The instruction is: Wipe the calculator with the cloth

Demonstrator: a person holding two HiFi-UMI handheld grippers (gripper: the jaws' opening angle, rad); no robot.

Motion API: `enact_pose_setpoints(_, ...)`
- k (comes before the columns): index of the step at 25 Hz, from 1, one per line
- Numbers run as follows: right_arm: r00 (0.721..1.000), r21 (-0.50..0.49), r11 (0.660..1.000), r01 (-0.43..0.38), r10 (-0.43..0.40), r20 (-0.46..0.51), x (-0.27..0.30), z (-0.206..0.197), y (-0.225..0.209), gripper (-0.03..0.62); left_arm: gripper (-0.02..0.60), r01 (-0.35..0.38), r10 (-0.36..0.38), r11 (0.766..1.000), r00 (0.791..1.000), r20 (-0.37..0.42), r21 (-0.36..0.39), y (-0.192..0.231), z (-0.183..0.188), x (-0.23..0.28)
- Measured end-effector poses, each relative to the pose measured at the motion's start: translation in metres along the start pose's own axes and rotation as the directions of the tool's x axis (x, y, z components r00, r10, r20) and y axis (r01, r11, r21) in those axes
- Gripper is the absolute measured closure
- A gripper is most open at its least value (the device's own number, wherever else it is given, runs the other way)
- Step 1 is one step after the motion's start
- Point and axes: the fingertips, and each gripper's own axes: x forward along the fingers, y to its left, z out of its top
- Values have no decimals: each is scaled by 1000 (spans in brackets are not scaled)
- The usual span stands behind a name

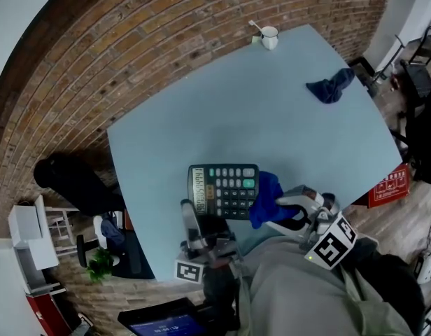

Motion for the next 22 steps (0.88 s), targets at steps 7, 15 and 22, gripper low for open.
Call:
enact_pose_setpoints(7,996,175,985,6,-23,91,-20,-5,-32,500,541,143,-148,989,976,-159,-43,-19,-10,0)
enact_pose_setpoints(15,977,332,933,-141,76,200,-34,-9,-62,500,541,221,-240,971,905,-352,-93,-21,-26,-13)
enact_pose_setpoints(22,968,181,966,-186,149,201,-1,6,-54,503,541,245,-249,966,824,-509,-77,-16,-62,-20)
